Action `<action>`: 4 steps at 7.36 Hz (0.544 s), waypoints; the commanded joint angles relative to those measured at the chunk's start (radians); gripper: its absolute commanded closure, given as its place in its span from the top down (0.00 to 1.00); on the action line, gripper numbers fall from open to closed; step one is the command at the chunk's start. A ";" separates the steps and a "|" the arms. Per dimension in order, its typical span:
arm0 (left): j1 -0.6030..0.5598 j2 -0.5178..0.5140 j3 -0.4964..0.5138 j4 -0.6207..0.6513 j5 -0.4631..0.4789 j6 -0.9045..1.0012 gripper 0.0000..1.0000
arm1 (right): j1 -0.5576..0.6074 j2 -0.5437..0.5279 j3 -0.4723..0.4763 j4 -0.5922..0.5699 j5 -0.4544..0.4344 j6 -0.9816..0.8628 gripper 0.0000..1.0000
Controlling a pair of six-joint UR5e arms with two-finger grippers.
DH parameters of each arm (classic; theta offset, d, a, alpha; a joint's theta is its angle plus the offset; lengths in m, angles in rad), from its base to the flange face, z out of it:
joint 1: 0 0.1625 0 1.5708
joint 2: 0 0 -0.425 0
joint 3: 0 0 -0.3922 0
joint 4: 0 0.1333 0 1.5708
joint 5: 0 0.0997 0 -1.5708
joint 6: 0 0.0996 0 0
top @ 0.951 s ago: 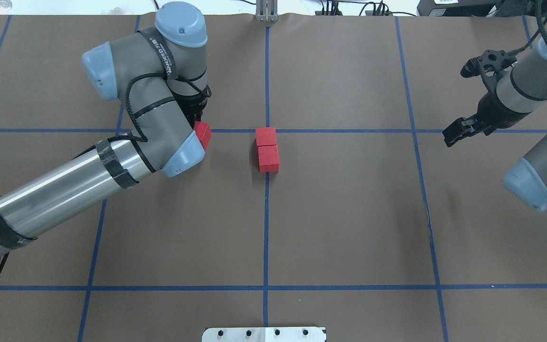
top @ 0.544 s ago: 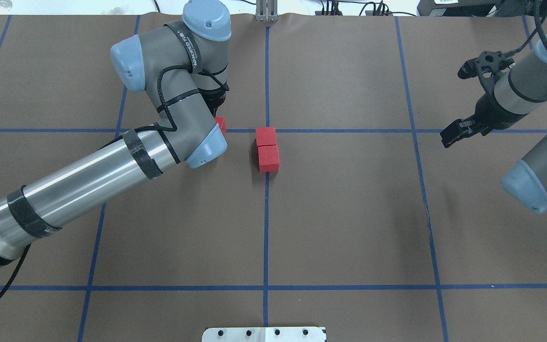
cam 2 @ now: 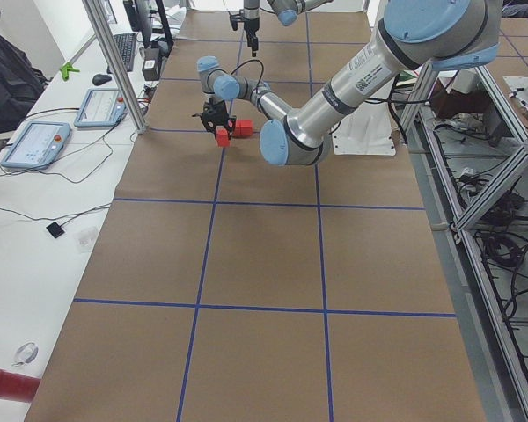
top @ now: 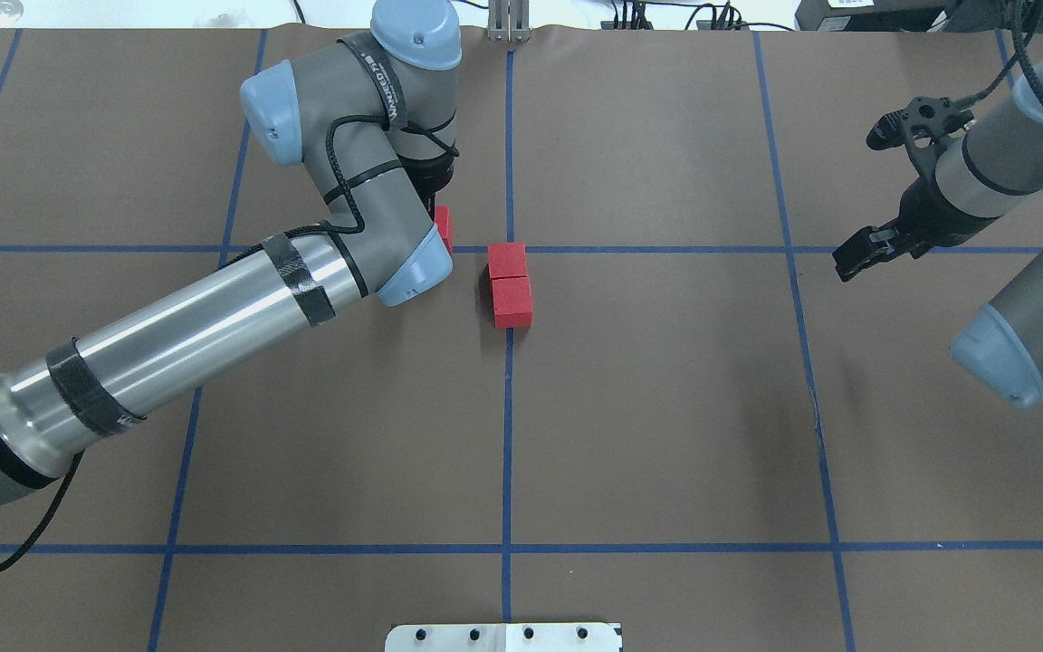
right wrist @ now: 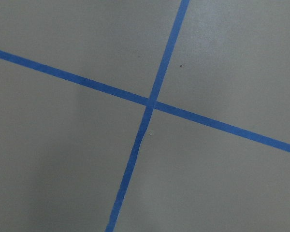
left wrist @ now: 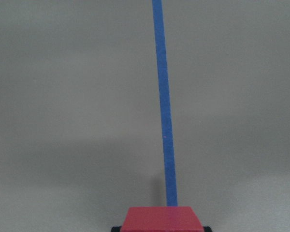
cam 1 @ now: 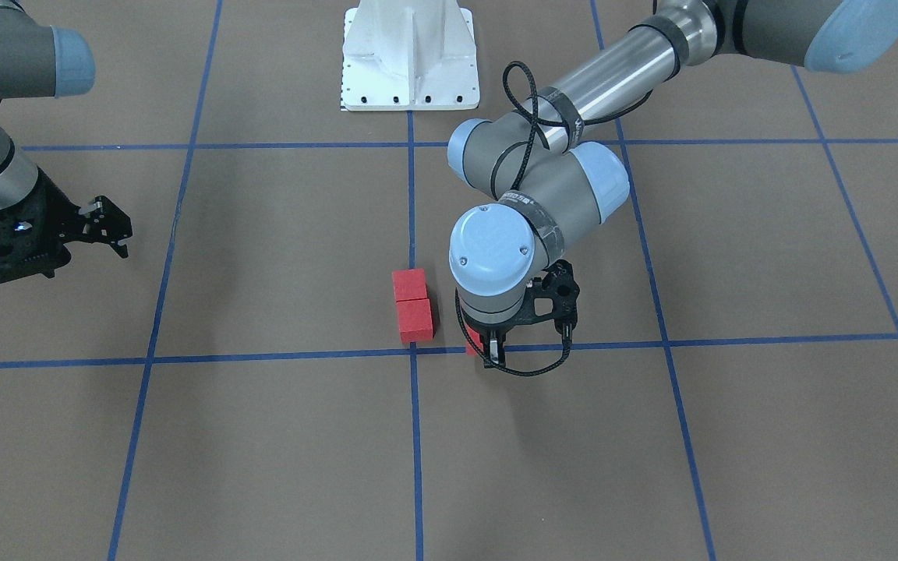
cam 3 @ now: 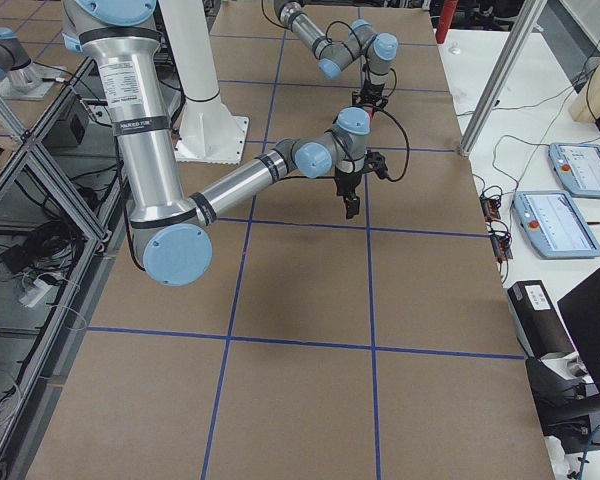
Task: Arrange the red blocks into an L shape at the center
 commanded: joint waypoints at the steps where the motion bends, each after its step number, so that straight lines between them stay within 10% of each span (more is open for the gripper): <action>1: 0.013 -0.014 0.006 -0.008 0.000 -0.062 0.00 | -0.002 0.005 -0.003 0.000 -0.002 0.000 0.99; 4: 0.056 -0.014 0.006 0.000 -0.001 -0.062 0.00 | -0.001 0.005 -0.007 0.000 -0.007 -0.008 0.99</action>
